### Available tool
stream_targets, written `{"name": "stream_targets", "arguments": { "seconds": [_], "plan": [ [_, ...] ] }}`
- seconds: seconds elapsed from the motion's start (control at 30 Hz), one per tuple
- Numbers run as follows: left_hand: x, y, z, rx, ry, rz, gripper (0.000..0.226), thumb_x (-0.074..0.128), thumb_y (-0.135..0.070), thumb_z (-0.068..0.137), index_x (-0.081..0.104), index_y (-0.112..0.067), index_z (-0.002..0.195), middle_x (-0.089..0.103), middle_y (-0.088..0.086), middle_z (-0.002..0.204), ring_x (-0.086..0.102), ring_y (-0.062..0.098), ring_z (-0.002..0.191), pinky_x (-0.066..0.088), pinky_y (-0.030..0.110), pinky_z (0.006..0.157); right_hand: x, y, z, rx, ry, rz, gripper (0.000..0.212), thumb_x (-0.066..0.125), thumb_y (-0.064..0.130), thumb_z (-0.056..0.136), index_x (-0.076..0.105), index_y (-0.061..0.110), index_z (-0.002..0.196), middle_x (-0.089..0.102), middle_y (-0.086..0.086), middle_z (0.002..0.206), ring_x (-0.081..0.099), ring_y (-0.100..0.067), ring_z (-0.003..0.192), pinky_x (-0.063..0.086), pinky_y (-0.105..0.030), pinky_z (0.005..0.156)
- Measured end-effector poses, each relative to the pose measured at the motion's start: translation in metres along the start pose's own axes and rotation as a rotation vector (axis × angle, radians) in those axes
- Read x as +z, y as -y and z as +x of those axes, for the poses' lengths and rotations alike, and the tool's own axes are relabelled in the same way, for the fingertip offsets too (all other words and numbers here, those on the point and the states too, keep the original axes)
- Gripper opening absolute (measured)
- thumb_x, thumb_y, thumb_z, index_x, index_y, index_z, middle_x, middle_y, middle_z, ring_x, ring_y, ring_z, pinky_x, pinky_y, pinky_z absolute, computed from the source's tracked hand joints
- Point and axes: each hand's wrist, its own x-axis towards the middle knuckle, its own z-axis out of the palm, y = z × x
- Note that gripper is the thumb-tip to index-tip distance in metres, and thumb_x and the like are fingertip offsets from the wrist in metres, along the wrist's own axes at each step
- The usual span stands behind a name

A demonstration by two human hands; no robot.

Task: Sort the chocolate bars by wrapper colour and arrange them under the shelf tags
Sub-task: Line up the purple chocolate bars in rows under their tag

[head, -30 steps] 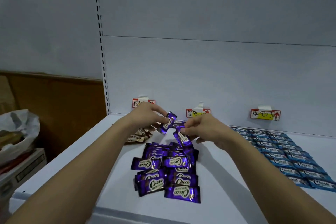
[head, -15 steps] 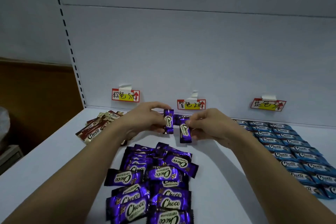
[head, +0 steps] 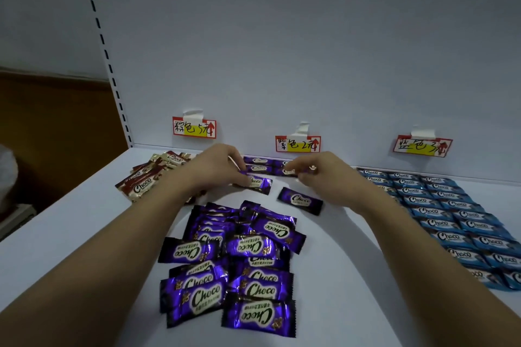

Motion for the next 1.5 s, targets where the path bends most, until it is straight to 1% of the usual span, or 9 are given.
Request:
{"name": "stream_targets", "arguments": {
  "seconds": [0.13, 0.2, 0.4, 0.7, 0.83, 1.0, 1.27, 1.4, 1.5],
  "plan": [
    [-0.006, -0.001, -0.009, 0.196, 0.042, 0.090, 0.022, 0.080, -0.031, 0.076, 0.069, -0.033, 0.095, 0.065, -0.017, 0.098, 0.059, 0.001, 0.089, 0.044, 0.020, 0.068, -0.005, 0.003, -0.003, -0.032, 0.016, -0.098, 0.010, 0.069, 0.025, 0.088, 0.068, 0.030, 0.096, 0.062, 0.013, 0.097, 0.059, -0.009, 0.088, 0.041, -0.015, 0.066],
    [-0.004, -0.003, -0.011, 0.262, 0.100, 0.154, 0.018, 0.077, -0.028, 0.078, 0.072, -0.035, 0.093, 0.066, -0.018, 0.099, 0.059, -0.001, 0.091, 0.047, 0.019, 0.074, -0.004, 0.003, -0.004, -0.009, 0.120, -0.185, 0.021, 0.076, 0.034, 0.079, 0.068, 0.031, 0.098, 0.061, 0.014, 0.096, 0.059, -0.006, 0.082, 0.045, -0.017, 0.065],
    [0.011, -0.002, -0.004, 0.336, 0.021, 0.214, 0.012, 0.074, -0.022, 0.081, 0.077, -0.031, 0.089, 0.065, -0.015, 0.093, 0.060, 0.001, 0.086, 0.051, 0.022, 0.073, 0.002, 0.001, -0.003, -0.060, 0.125, -0.221, 0.014, 0.076, 0.024, 0.079, 0.072, 0.030, 0.091, 0.066, 0.015, 0.086, 0.057, 0.005, 0.065, 0.043, -0.013, 0.059],
    [0.017, 0.005, 0.006, 0.417, -0.041, 0.234, 0.016, 0.070, -0.020, 0.086, 0.077, -0.028, 0.098, 0.065, -0.011, 0.097, 0.059, 0.003, 0.087, 0.041, 0.009, 0.072, 0.015, 0.002, 0.008, -0.163, -0.132, -0.301, 0.016, 0.063, 0.015, 0.089, 0.071, 0.021, 0.102, 0.064, 0.006, 0.106, 0.056, -0.012, 0.100, 0.048, -0.035, 0.089],
    [0.016, 0.006, 0.010, 0.457, -0.050, 0.259, 0.017, 0.069, -0.018, 0.087, 0.077, -0.026, 0.100, 0.066, -0.009, 0.100, 0.059, 0.007, 0.089, 0.048, 0.021, 0.082, 0.023, 0.004, 0.014, -0.186, -0.146, -0.390, 0.015, 0.064, 0.021, 0.090, 0.070, 0.026, 0.103, 0.065, 0.007, 0.108, 0.056, -0.014, 0.103, 0.046, -0.035, 0.089],
    [0.017, 0.007, 0.012, 0.482, -0.068, 0.282, 0.017, 0.070, -0.019, 0.087, 0.077, -0.027, 0.100, 0.067, -0.008, 0.102, 0.059, 0.006, 0.089, 0.045, 0.018, 0.081, 0.028, 0.004, 0.017, -0.199, -0.158, -0.417, 0.016, 0.065, 0.021, 0.091, 0.072, 0.025, 0.105, 0.066, 0.007, 0.110, 0.057, -0.015, 0.103, 0.047, -0.035, 0.087],
    [0.014, 0.004, 0.011, 0.467, -0.046, 0.263, 0.017, 0.071, -0.019, 0.085, 0.077, -0.024, 0.100, 0.067, -0.005, 0.101, 0.060, 0.009, 0.091, 0.051, 0.028, 0.085, 0.028, 0.002, 0.018, -0.234, -0.132, -0.374, 0.016, 0.064, 0.020, 0.091, 0.072, 0.022, 0.104, 0.061, 0.006, 0.111, 0.053, -0.013, 0.104, 0.047, -0.035, 0.087],
    [0.002, -0.004, 0.002, 0.459, -0.032, 0.170, 0.014, 0.074, -0.020, 0.083, 0.078, -0.023, 0.097, 0.068, -0.007, 0.096, 0.062, 0.008, 0.086, 0.051, 0.028, 0.079, 0.018, 0.010, 0.008, -0.234, -0.151, -0.208, 0.007, 0.067, 0.025, 0.089, 0.073, 0.026, 0.094, 0.063, 0.013, 0.096, 0.055, -0.004, 0.084, 0.046, -0.025, 0.077],
    [-0.011, -0.013, -0.012, 0.419, 0.092, 0.061, 0.009, 0.076, -0.024, 0.081, 0.079, -0.026, 0.089, 0.072, -0.009, 0.087, 0.064, 0.008, 0.083, 0.051, 0.027, 0.074, 0.006, 0.023, -0.007, -0.218, -0.014, -0.039, 0.004, 0.072, 0.027, 0.086, 0.074, 0.027, 0.083, 0.068, 0.015, 0.079, 0.059, 0.001, 0.072, 0.046, -0.020, 0.070]
  ]
}}
